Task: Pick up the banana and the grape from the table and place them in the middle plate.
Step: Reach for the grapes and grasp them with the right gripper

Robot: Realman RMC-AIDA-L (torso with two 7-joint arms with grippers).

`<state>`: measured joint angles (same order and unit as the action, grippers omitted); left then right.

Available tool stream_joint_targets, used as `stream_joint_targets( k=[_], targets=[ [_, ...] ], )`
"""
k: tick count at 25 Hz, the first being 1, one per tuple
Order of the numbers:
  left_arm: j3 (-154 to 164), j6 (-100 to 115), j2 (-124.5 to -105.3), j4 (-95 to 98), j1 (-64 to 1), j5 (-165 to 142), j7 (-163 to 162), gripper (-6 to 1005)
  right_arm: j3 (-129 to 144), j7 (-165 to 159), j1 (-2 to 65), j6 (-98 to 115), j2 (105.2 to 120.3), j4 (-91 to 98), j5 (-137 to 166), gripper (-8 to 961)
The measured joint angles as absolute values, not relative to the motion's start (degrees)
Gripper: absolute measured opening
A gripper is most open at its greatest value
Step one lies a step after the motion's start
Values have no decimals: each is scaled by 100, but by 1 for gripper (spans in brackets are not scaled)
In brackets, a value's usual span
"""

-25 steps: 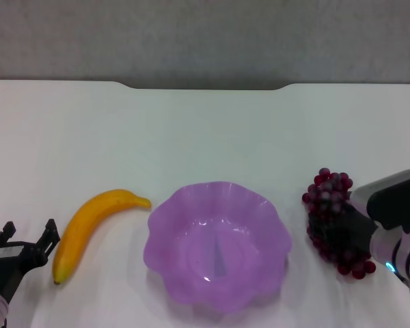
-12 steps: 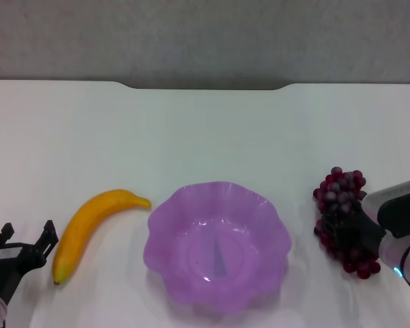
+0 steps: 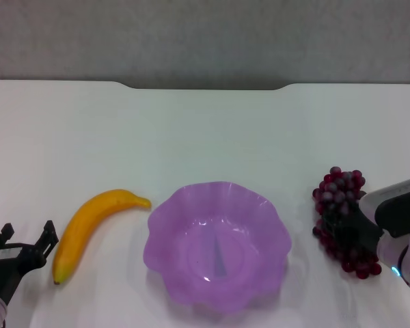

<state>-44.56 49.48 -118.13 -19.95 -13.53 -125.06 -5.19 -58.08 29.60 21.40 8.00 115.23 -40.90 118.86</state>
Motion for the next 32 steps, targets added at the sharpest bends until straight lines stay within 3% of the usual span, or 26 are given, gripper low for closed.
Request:
stream_joint_targets(
  k=[15,32],
  targets=[
    [-4456,4948,-11812,-1995,-1353,-12507,-519,818,-5626,2935,2296,859,11521,-3978,11894,498],
    [-4456,4948,-11812,-1995,-1375,-12524,-519,818,-5554,2935,2320,871,11522,-3944,11920,375]
  ],
)
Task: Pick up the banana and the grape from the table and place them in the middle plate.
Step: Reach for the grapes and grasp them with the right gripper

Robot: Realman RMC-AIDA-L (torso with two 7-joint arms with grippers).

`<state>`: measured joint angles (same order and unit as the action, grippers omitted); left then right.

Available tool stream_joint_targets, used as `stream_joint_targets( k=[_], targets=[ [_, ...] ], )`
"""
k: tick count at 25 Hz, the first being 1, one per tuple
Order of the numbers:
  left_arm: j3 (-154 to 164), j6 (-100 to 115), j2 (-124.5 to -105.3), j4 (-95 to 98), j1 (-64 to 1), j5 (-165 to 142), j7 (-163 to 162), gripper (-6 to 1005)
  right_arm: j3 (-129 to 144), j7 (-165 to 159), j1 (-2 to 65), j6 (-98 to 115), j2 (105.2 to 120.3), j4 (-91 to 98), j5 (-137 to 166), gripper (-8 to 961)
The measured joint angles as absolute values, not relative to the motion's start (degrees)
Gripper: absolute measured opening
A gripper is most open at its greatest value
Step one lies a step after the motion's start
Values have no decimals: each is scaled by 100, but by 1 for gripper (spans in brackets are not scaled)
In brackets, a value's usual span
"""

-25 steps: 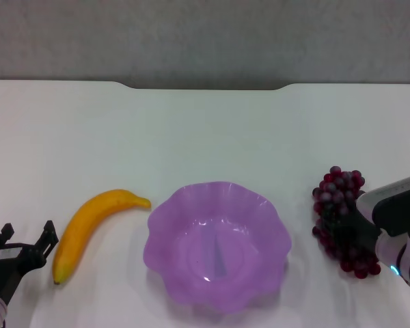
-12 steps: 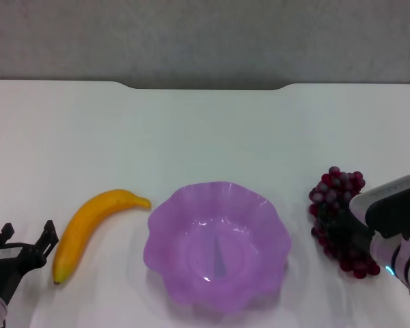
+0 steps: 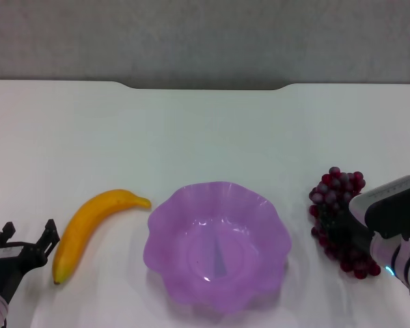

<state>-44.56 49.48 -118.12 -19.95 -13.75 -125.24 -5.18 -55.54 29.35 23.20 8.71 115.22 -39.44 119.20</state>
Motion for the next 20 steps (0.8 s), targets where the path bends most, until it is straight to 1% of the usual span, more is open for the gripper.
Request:
stream_joint_targets(
  k=[18,20],
  targets=[
    [-4456,4948,-11813,-1995,-1343,-12517,-519,819,-5184,2937,2270,1300,11516,-4122,11935,360],
    [-4456,4948,-11813,-1995,-1340,-12513,-519,819,-5184,2937,2267,1301,11514,-4122,11936,331]
  ],
)
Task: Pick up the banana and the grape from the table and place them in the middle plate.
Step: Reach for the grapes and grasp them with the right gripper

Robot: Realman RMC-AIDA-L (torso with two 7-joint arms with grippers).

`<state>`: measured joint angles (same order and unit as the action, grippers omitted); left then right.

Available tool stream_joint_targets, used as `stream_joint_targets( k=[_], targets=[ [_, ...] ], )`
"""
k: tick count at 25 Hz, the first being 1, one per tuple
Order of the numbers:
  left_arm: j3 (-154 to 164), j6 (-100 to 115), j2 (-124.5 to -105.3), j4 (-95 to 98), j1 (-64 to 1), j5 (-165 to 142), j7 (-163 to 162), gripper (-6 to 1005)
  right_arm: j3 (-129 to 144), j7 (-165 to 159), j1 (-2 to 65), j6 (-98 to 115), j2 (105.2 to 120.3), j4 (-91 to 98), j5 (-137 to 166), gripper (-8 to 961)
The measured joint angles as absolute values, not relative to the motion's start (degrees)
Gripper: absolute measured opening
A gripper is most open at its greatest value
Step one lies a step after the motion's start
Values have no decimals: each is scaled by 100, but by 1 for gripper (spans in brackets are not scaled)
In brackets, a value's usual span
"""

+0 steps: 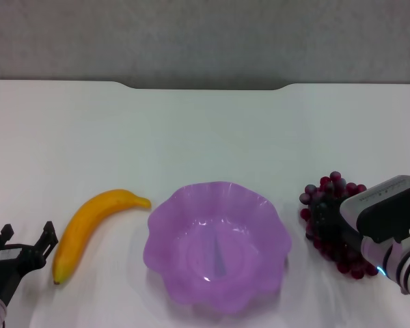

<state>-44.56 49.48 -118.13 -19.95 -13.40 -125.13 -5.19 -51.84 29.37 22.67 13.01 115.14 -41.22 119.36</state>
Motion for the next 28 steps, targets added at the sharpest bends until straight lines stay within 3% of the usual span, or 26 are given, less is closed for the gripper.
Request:
stream_joint_targets(
  k=[3,6,11,28],
  targets=[
    [-4456,4948,-11812,-1995,-1338,-12511,-519,819,-5184,2936,2267,1303,11513,-4122,11936,288],
    [-4456,4948,-11813,-1995,-1336,-12509,-519,819,-5185,2936,2267,1302,11513,-4122,11936,173],
    [-4456,4948,-11812,-1995,-1336,-12507,-519,819,-5186,2936,2267,1305,11513,-4109,11931,129],
    [-4456,4948,-11813,-1995,-1328,-12506,-519,819,-5184,2936,2293,1336,11506,-4069,11938,108]
  ],
)
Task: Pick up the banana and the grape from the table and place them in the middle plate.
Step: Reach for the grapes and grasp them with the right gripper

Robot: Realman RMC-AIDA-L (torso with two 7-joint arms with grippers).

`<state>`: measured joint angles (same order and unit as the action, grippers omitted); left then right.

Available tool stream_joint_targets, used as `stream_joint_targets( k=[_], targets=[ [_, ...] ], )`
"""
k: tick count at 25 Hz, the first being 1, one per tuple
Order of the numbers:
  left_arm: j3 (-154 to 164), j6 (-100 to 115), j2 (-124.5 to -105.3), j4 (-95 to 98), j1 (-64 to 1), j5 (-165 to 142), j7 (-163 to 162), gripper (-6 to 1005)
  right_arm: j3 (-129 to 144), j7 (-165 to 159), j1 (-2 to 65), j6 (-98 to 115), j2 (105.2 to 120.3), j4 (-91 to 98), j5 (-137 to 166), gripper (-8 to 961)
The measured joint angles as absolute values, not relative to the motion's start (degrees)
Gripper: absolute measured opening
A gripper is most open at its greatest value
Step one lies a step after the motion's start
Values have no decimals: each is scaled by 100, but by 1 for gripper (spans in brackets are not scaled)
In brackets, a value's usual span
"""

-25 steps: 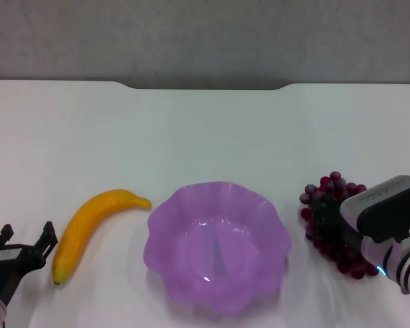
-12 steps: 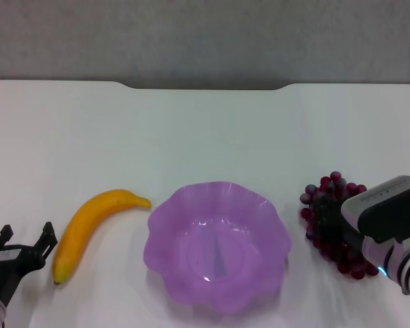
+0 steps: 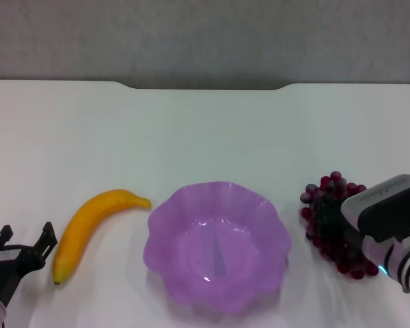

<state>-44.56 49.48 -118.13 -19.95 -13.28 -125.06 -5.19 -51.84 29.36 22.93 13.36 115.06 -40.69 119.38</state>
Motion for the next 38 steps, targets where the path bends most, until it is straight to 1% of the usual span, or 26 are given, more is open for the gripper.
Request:
stream_joint_targets(
  k=[8,13,24,30,38],
  targets=[
    [-4456,4948,-11812,-1995,-1336,-12507,-519,819,-5158,2963,2252,1409,11513,-4057,11953,95],
    [-4456,4948,-11812,-1994,-1359,-12506,-519,819,-5005,2965,2272,1532,11513,-3969,11957,235],
    [-4456,4948,-11820,-1995,-1374,-12507,-519,820,-4735,2947,2289,1800,11522,-3872,11962,480],
    [-4456,4948,-11821,-1995,-1365,-12512,-519,820,-4751,2845,2248,1590,11522,-3900,11904,720],
    [-4456,4948,-11822,-1995,-1358,-12507,-515,820,-4803,2517,2285,1309,11512,-3880,11900,733]
  ],
)
